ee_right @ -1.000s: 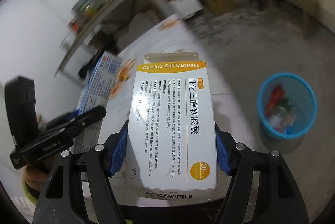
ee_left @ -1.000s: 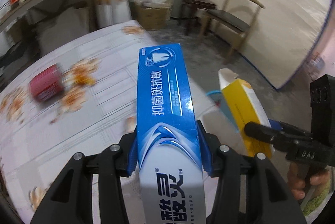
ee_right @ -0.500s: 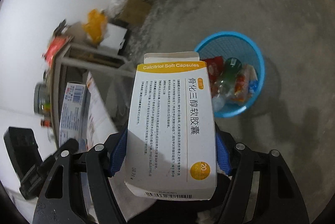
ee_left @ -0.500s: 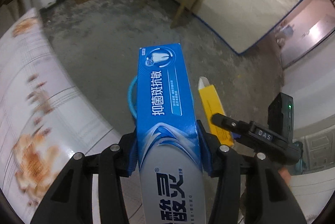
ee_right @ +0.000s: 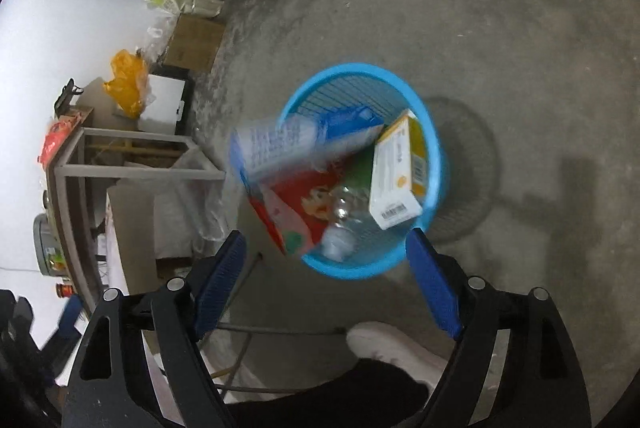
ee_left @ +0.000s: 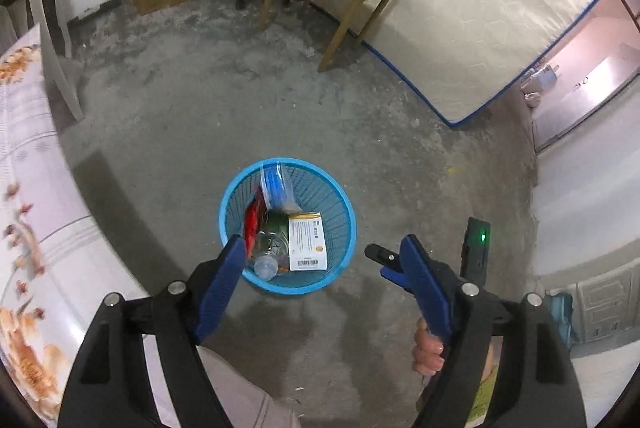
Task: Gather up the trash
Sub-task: 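Drop the toothpaste box and medicine box into the wastebasket, opening both tools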
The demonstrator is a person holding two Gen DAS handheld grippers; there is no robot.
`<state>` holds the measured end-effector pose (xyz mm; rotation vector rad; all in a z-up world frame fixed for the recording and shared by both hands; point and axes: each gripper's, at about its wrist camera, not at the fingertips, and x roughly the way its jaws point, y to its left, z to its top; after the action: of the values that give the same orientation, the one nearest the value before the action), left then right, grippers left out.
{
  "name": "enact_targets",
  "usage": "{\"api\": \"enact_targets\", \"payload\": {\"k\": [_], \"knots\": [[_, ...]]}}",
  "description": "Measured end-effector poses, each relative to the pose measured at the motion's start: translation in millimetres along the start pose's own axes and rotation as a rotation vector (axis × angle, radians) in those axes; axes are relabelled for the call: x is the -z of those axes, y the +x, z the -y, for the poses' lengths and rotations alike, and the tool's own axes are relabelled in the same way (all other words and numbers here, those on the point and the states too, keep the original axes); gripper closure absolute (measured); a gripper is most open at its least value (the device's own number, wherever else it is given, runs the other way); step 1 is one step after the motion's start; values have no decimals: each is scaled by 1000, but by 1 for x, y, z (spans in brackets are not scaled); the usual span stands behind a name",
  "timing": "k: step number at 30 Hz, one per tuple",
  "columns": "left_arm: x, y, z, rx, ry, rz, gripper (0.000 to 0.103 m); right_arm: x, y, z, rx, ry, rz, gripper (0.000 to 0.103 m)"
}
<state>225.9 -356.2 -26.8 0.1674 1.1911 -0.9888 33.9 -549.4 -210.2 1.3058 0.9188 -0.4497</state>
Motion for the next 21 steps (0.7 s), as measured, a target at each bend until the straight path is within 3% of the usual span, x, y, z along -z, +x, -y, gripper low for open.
{"api": "enact_targets", "payload": {"k": [7, 12, 17, 21], "knots": [[31, -67, -15, 17, 41, 108, 26, 13, -16, 5, 4, -15, 16, 25], [69, -117, -51, 5, -14, 187, 26, 25, -29, -9, -4, -62, 27, 25], [116, -164, -102, -74, -102, 271, 26, 32, -38, -45, -39, -150, 25, 25], [156, -201, -149, -151, -200, 335, 26, 43, -42, -99, -80, -285, 10, 25]]}}
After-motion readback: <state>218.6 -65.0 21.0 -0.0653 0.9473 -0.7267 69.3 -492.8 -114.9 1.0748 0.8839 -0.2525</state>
